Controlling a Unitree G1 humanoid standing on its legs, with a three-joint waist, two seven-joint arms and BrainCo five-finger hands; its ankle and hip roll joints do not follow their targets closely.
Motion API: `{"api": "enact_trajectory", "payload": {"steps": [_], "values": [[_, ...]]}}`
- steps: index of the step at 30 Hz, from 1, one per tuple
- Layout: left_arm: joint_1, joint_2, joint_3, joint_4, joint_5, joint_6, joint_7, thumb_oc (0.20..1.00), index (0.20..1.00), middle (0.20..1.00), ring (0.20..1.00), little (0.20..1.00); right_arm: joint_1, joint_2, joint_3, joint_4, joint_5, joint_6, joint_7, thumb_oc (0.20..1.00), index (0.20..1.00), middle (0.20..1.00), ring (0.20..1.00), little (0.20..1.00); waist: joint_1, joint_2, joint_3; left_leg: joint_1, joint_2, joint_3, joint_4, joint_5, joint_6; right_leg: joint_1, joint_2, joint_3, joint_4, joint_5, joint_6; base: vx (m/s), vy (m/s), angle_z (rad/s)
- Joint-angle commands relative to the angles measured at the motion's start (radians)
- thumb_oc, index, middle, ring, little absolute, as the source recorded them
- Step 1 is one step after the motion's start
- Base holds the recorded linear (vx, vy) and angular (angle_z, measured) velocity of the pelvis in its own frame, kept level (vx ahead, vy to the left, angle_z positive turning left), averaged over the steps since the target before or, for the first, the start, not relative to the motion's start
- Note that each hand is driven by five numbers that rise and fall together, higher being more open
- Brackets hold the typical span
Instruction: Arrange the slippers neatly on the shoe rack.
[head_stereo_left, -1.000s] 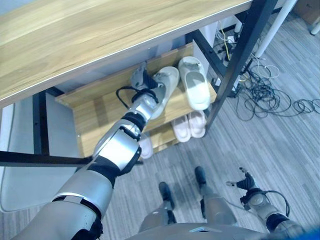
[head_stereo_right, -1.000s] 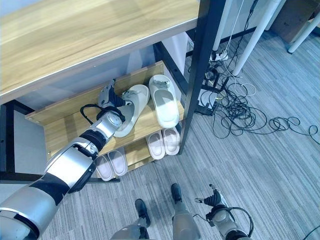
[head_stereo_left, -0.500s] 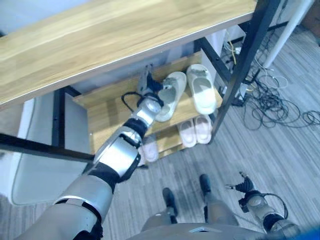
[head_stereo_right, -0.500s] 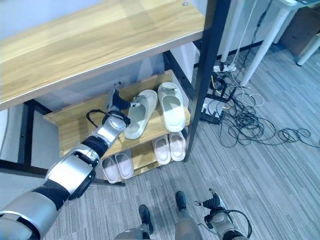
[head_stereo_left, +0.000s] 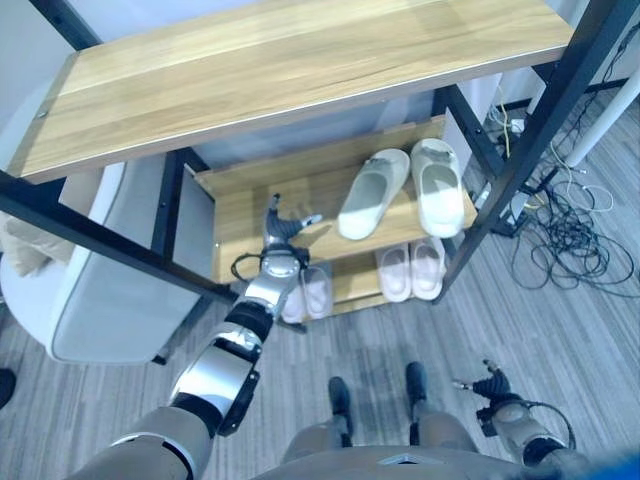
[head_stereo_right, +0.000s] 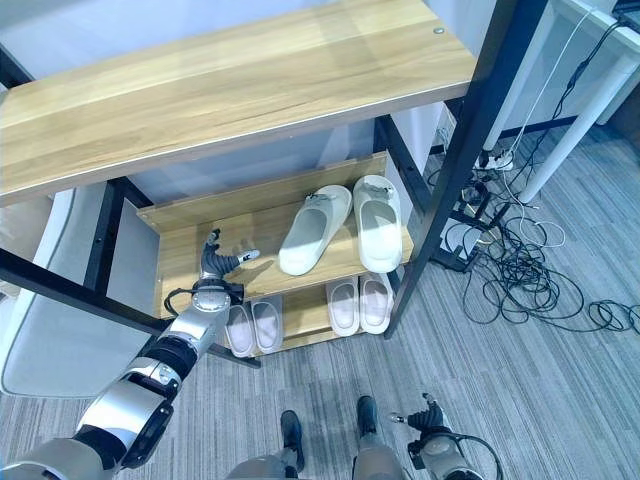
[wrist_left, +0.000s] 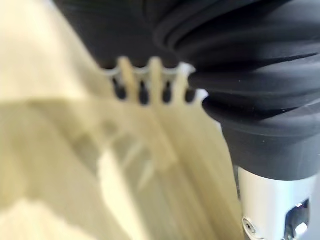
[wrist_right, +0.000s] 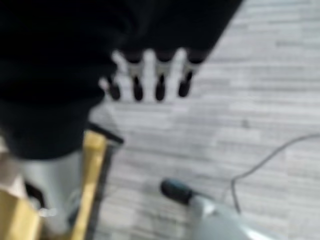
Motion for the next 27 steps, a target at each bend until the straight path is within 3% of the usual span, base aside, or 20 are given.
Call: {"api": "enact_trajectory", "payload": {"steps": [1,13,27], "values": [[-0.045,-0.006,-0.018,-0.104,-0.150,-0.128,-0.078,1.000,1.000,1.000,1.000,1.000,-0.009,-0.021,0.018,-0.017,-0.009,0.014,-0.004,1.000,1.000,1.000,1.000,1.000,0.009,0.020,0.024,-0.017,-0.004,-0.073,0.012,-0.038,-0.034,0.011,-0.061,-0.062,0.042,-0.099,0.071,0.00,0.000,0.00],[0.012,-0.062,-0.116,-0.154,-0.113,-0.110,-0.130,1.000,1.000,1.000,1.000,1.000,-0.006,-0.009,0.042,-0.002,-0.030,0.016,-0.004,1.000,1.000,1.000,1.000,1.000,0.001,0.017,0.007,-0.009,-0.009,-0.073,0.012,-0.041,-0.030,0.020,-0.064,-0.058,0.039,-0.095,0.072,0.00,0.000,0.00],[-0.004,-0.126,-0.115,0.079,-0.131,-0.082,-0.131,1.000,1.000,1.000,1.000,1.000,-0.051,-0.020,0.069,0.023,-0.042,0.028,-0.018,1.000,1.000,1.000,1.000,1.000,-0.011,0.010,0.001,-0.012,0.003,-0.063,0.012,-0.037,-0.029,0.006,-0.048,-0.040,0.036,-0.095,0.066,0.00,0.000,0.00]]}}
